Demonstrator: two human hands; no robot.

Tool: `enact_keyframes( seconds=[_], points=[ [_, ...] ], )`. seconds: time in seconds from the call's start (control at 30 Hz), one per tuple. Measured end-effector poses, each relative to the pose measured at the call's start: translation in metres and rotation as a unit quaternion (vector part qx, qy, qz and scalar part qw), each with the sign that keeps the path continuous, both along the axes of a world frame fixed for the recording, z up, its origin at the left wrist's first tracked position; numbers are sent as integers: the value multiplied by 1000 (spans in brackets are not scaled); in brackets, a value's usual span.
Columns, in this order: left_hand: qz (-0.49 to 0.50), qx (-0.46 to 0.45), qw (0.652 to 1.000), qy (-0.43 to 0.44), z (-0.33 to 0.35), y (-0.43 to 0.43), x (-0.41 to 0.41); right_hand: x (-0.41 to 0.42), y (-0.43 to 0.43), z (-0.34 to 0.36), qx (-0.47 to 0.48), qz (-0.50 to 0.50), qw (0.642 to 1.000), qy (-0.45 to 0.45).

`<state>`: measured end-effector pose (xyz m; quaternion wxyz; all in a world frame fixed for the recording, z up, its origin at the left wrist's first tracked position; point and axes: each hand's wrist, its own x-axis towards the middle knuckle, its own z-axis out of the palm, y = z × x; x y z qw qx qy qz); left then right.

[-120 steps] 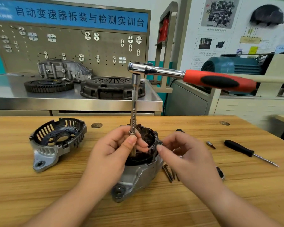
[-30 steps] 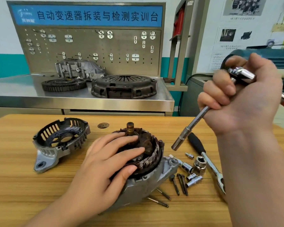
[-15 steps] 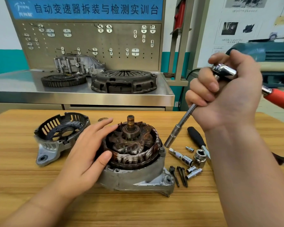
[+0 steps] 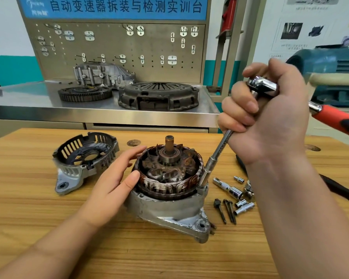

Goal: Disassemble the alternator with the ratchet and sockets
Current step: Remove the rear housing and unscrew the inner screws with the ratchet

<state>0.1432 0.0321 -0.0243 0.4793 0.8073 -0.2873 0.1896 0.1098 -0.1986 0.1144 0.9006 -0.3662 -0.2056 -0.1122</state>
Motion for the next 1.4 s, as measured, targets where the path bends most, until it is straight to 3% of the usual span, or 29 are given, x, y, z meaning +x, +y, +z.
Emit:
enact_keyframes(
  seconds=[0.13,0.37,0.57,0.67,0.87,1.0,1.1,1.23,1.4],
  points=[
    [2,-16,999,38,1,6,4,2,4,-2,-28,31,999,-23],
    [25,-134,980,146,6,10,12,7,24,-2,-87,143,984,-65],
    [50,-169,976,127,12,-3,4,10,48,-4,-119,182,971,-97],
    [47,-137,984,108,13,-14,-4,10,60,-3,-124,170,972,-106],
    [59,-160,978,123,16,-26,-17,7,72,4,-154,146,973,-85],
    [112,-130,982,81,13,-31,-20,2,75,8,-193,139,968,-84],
    [146,-137,980,-4,16,-36,-26,-2,76,8,-214,120,966,-79],
    [96,-138,975,-144,25,-39,-35,-7,76,8,-235,76,965,-88],
    [40,-43,974,-217,36,-51,-37,-7,70,3,-230,27,967,-104]
  ],
)
